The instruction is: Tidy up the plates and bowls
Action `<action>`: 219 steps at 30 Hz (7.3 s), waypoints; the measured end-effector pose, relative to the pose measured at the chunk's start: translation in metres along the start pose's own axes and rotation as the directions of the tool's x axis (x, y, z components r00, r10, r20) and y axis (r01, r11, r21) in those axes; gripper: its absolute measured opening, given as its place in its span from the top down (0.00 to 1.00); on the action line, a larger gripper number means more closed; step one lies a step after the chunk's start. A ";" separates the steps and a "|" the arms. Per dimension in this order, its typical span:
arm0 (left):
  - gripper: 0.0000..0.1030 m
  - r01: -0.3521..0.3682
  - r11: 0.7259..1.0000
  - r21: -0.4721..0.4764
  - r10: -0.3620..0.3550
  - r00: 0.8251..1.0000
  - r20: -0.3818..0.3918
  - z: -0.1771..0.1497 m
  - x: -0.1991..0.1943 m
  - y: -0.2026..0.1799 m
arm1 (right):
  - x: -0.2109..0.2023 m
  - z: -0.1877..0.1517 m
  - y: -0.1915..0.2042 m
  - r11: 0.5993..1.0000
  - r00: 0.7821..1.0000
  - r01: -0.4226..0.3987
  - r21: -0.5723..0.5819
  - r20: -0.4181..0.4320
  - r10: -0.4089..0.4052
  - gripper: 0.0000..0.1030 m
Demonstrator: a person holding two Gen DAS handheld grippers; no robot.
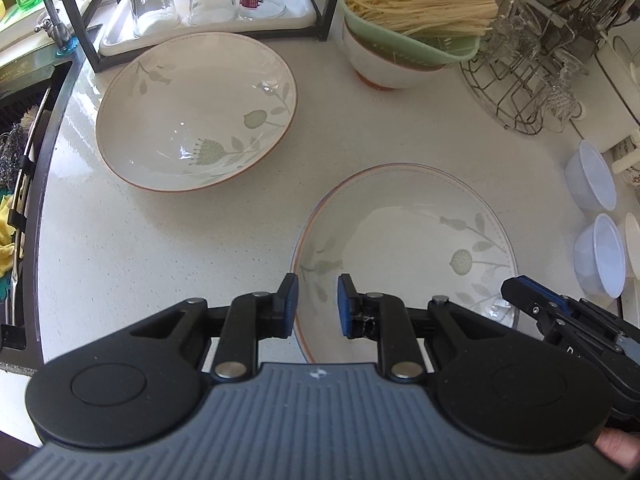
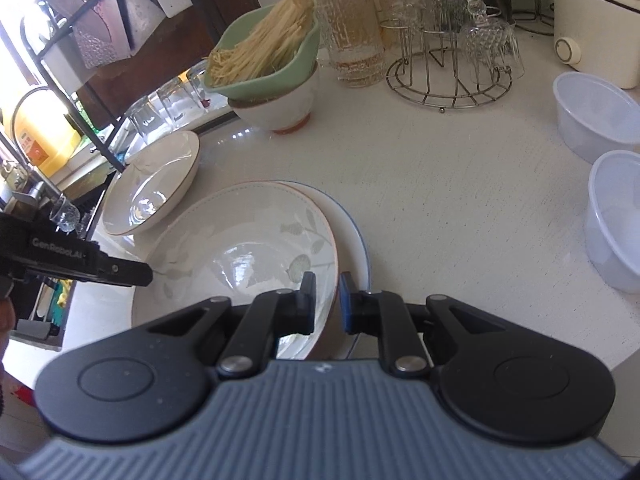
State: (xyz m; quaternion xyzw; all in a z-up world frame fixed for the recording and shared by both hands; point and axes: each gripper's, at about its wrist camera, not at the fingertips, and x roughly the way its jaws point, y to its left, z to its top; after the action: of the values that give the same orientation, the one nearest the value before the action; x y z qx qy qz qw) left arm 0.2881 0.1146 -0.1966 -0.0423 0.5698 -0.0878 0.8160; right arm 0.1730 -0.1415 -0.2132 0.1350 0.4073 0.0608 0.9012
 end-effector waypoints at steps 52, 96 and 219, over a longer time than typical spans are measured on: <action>0.78 0.053 0.998 -0.021 -0.043 0.940 0.339 -0.063 -0.152 -0.052 | -0.152 0.027 0.005 0.992 0.969 -0.066 -0.111 0.228 0.090 0.85; 0.50 0.073 0.984 -0.165 -0.018 0.950 0.313 0.009 -0.104 0.096 | -0.061 0.073 0.107 0.951 0.990 -0.080 -0.298 0.090 0.111 0.84; 0.74 0.155 0.980 -0.126 -0.154 0.988 0.018 0.011 -0.013 0.045 | 0.021 0.044 0.013 0.995 0.975 -0.099 -0.017 -0.204 0.094 0.84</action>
State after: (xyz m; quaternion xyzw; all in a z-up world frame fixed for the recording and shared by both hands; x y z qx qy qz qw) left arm 0.2984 0.1613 -0.1883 -0.1385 0.5658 -0.1142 0.8047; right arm 0.2200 -0.1329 -0.1964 0.1355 0.4891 0.1235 0.8527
